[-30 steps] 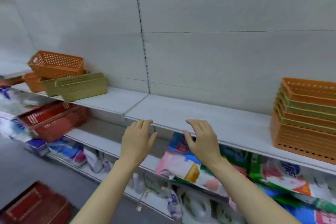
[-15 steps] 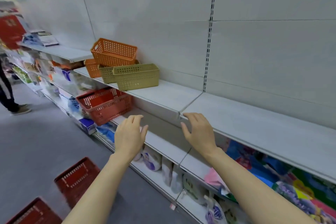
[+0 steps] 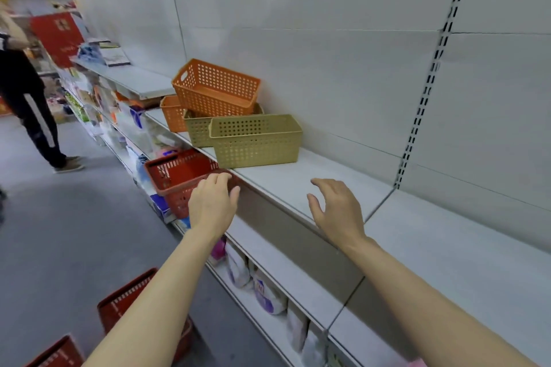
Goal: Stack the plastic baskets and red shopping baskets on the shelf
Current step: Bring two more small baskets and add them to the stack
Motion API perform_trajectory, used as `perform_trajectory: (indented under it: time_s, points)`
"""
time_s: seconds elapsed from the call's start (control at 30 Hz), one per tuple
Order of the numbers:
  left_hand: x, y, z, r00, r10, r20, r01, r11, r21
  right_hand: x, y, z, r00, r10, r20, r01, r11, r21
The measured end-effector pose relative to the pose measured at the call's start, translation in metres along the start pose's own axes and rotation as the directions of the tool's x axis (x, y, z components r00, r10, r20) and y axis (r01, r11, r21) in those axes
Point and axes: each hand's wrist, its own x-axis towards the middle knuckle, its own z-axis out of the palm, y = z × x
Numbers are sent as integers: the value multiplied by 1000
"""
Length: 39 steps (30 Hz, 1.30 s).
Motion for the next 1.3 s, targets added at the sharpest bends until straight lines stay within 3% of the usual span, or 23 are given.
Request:
perform_trajectory:
  time_s: [0.23, 0.4, 0.57, 0.7, 0.8, 0.93, 1.1, 1.2, 1.3]
  points:
    - [112, -41, 31, 989, -147, 22, 148, 986, -78, 55, 5, 60, 999, 51, -10, -51, 998, -44]
    - [199, -65, 62, 945, -239, 223, 282, 942, -182, 95, 5, 95, 992, 112, -54, -117, 988, -96]
    - [256, -75, 92, 857, -313, 409, 419, 885, -202, 125, 4, 121, 980, 160, -115, -174, 976, -129]
    - [258, -80, 105, 841, -373, 392, 476, 855, -206, 139, 4, 134, 968, 212, -136, -226, 969, -96]
    - [243, -87, 105, 876, -363, 317, 455, 839, -299, 153, 12, 138, 925, 366, -105, -362, 931, 54]
    - [221, -101, 101, 951, -266, 159, 309, 785, -537, 168, 22, 130, 800, 595, 69, -582, 745, 326]
    - [214, -100, 96, 980, -152, 127, 198, 730, -654, 161, 33, 131, 728, 650, 218, -643, 538, 544]
    - [219, -102, 95, 980, -84, 178, 180, 745, -642, 153, 36, 134, 722, 645, 250, -651, 513, 559]
    - [236, -105, 94, 985, -71, 156, 151, 794, -589, 150, 23, 133, 716, 682, 147, -627, 537, 564]
